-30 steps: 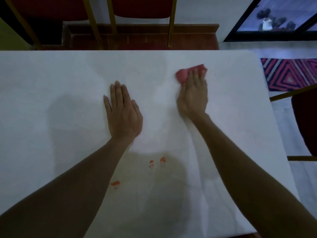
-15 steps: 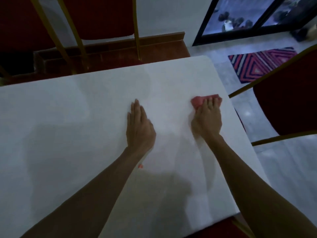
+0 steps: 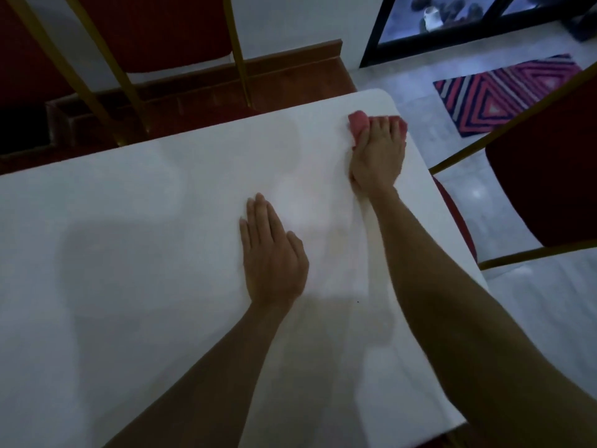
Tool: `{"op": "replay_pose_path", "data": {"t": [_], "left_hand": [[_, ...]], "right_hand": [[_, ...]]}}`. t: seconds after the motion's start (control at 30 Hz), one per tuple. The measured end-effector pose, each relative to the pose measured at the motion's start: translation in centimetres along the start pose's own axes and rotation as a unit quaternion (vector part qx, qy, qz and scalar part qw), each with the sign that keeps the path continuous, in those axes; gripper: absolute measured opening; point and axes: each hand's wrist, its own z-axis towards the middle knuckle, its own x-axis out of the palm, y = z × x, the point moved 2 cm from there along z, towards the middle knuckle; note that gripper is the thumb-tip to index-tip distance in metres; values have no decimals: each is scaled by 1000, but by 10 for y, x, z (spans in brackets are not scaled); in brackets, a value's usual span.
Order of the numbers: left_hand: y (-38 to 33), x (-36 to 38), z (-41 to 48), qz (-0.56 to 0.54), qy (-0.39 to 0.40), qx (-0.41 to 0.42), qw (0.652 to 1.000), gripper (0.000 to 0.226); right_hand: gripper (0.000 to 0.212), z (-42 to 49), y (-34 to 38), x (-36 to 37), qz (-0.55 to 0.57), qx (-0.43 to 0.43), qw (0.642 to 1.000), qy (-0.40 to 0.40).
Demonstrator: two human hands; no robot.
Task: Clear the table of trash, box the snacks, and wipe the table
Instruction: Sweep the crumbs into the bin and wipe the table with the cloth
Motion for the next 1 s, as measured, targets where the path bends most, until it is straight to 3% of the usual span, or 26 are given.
{"op": "replay_pose_path", "data": {"t": [0.07,0.13,0.2,0.3,0.33,0.37,0.47,0.53,0.57,0.63,0.73,0.77,0.83,0.9,0.97,1.0], "left_hand": [[2,3,-1,12,-2,10,1000,62],[4,7,0,32,-4,18,999,61],[8,11,0,42,7,19,999,60],[5,10,0,62,-7,27,998,60],[2,10,1,54,-16,28,998,60],[0,9,1,43,-24,27,998,61],[-2,5,1,19,-17,16,1000,64],[-1,4,1,21,-11,12,1000,64],[-1,4,2,25,-9,11,1000,65],[-2,5,2,25,-2,7,1000,66],[-1,5,1,10,1,5,1000,65],[-1,5,0,7,1,9,1000,65],[0,5,0,9,-10,21,1000,65],[-1,6,2,-5,-11,18,1000,66],[-1,5,2,-17,-13,11,1000,66],[0,5,2,-19,-10,9,1000,67]], "right_hand": [[47,-9,45,15,10,-9,1000,0],[45,-35,104,26,9,-155,987,34],[46,-66,141,32,6,-313,946,79],[45,-50,125,30,-16,-443,887,130],[44,-36,109,26,-15,-447,886,125],[42,-20,88,22,2,-409,906,111],[42,8,13,10,23,-169,985,31],[50,-11,1,9,17,-45,999,24],[51,-28,10,9,18,-39,999,27],[51,-72,33,9,30,-131,989,66],[51,-127,31,3,22,-365,920,144],[49,-127,14,-1,31,-388,910,142],[45,-117,-29,-12,67,-295,948,100],[48,-115,-75,-31,86,-101,989,59],[53,-136,-89,-41,59,29,997,39],[54,-158,-80,-41,43,42,997,41]]}}
